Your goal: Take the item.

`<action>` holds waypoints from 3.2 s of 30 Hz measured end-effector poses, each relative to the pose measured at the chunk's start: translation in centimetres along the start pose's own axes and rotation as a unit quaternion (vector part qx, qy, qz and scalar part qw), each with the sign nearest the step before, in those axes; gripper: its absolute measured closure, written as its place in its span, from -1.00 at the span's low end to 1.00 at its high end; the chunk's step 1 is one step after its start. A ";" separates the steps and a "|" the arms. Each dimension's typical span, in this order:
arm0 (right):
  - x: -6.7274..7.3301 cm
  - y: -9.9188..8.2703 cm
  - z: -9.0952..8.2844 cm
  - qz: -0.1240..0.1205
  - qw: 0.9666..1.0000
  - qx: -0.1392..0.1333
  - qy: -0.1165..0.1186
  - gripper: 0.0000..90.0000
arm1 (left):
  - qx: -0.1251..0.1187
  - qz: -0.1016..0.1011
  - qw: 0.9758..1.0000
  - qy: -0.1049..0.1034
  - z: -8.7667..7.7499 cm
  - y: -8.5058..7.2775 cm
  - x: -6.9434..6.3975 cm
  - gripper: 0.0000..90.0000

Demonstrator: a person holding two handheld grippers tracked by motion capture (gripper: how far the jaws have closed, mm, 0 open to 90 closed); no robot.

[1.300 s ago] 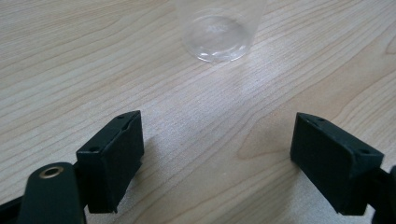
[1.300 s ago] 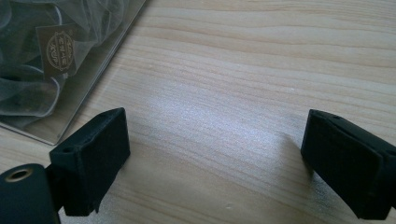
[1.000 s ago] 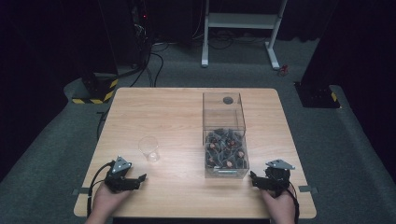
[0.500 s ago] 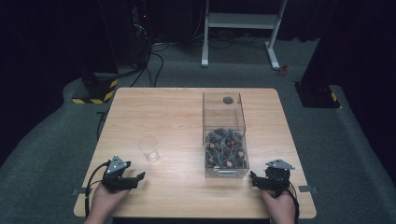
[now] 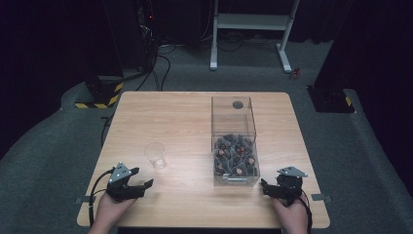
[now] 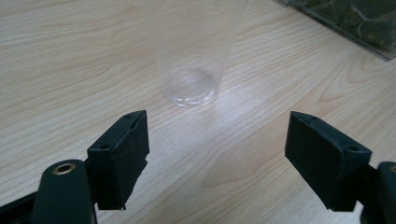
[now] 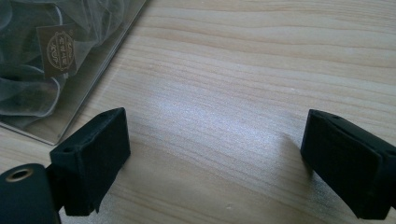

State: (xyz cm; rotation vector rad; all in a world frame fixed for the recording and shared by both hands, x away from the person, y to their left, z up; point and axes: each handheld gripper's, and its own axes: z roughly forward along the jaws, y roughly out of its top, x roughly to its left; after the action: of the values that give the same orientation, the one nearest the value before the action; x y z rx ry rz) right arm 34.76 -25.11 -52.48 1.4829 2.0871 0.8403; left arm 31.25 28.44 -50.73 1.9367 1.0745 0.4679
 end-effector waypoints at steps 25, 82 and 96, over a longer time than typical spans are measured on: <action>0.0 0.0 0.0 0.000 1.000 0.000 0.000 -0.82 | -0.051 -0.001 0.999 -0.014 -1.0 1.0 -1.0 -0.45; 0.0 0.0 0.0 -0.002 1.000 0.000 0.003 -0.82 | -0.064 0.045 0.996 -0.050 0.6 6.4 -4.7 -0.43; 0.0 0.0 0.0 -0.006 1.000 0.000 0.004 -0.82 | -0.064 0.050 0.995 -0.062 1.4 7.0 -5.5 -0.42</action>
State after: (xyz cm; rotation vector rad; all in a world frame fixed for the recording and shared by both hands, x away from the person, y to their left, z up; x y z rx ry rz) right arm 34.75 -25.10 -52.47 1.4691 2.0990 0.8427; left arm 32.65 21.27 -45.36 1.8863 0.8512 0.4543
